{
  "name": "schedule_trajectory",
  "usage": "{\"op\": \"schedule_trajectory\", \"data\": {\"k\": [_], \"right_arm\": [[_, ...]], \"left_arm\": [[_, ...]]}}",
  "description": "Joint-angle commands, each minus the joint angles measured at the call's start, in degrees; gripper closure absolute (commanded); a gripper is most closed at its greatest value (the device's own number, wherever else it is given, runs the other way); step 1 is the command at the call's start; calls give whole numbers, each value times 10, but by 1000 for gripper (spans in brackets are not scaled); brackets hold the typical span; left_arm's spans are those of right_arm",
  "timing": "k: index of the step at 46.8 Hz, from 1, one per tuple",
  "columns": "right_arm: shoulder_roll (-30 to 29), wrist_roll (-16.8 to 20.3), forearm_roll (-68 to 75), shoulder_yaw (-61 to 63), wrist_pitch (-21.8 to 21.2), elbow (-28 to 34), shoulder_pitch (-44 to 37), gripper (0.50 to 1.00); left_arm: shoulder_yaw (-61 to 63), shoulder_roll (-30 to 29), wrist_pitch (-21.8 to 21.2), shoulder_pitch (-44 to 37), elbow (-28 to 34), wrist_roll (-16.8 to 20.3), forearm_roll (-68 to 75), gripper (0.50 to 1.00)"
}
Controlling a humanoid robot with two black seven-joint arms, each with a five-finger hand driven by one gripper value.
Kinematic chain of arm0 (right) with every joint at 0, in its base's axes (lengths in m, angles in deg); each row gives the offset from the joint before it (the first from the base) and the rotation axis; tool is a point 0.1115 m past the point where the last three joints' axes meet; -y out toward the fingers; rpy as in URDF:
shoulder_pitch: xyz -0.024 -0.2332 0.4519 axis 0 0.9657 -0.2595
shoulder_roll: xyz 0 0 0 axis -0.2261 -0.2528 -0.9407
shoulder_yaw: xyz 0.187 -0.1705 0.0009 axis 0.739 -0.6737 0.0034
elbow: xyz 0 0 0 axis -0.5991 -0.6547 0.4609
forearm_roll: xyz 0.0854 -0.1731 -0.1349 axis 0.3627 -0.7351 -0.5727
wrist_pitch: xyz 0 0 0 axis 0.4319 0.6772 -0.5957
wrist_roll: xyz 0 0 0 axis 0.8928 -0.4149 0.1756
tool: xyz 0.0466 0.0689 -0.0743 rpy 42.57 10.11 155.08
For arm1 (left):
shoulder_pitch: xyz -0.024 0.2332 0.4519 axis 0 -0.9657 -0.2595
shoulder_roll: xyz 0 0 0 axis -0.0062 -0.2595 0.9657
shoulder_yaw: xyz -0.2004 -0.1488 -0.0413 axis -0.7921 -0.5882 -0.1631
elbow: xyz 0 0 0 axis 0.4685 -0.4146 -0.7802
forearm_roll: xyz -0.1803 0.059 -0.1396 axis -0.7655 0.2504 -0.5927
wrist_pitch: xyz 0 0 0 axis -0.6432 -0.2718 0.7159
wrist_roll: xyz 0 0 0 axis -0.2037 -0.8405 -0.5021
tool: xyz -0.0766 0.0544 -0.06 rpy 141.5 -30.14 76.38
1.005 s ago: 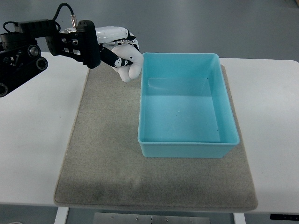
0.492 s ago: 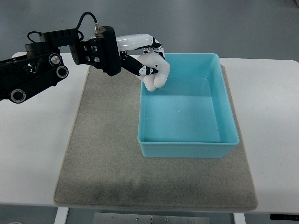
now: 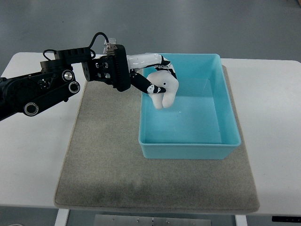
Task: Place white toy into blue box with left hand
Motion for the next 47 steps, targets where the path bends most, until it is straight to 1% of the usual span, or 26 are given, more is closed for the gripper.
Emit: {"op": "schedule_trajectory", "data": {"k": [1,2,3,5,6,18,20,29,32,37,39,40,41,47], "right_arm": [[0,0,0,0,0,0,0,564],[0,0,0,0,0,0,0,564],[0,0,0,0,0,0,0,564],[0,0,0,0,0,0,0,564],[0,0,0,0,0,0,0,564],[0,0,0,0,0,0,0,564],[0,0,0,0,0,0,0,564],[0,0,0,0,0,0,0,564],[0,0,0,0,0,0,0,564],[0,0,0,0,0,0,0,564],[0,0,0,0,0,0,0,564],[0,0,0,0,1,0,0,564],[0,0,0,0,0,0,0,564],[0,0,0,0,0,0,0,564]], "left_arm": [[0,2,1,-6,0,0,0,724],[0,3,1,-7,0,0,0,720],[0,3,1,-8,0,0,0,705],[0,3,1,-9,0,0,0,656],[0,3,1,-10,0,0,0,652],[0,3,0,-11,2,3,-1,647],[-1,4,-1,-10,6,4,-1,624],[-7,5,-5,-4,38,4,-2,621],[-8,5,-18,-2,46,4,-2,619],[-10,8,-55,0,62,4,-3,617],[-10,10,-70,0,69,4,-4,604],[-10,10,-78,0,73,4,-6,579],[-10,10,-85,0,77,4,-10,566],[-10,11,-109,3,110,4,-45,559]]}}
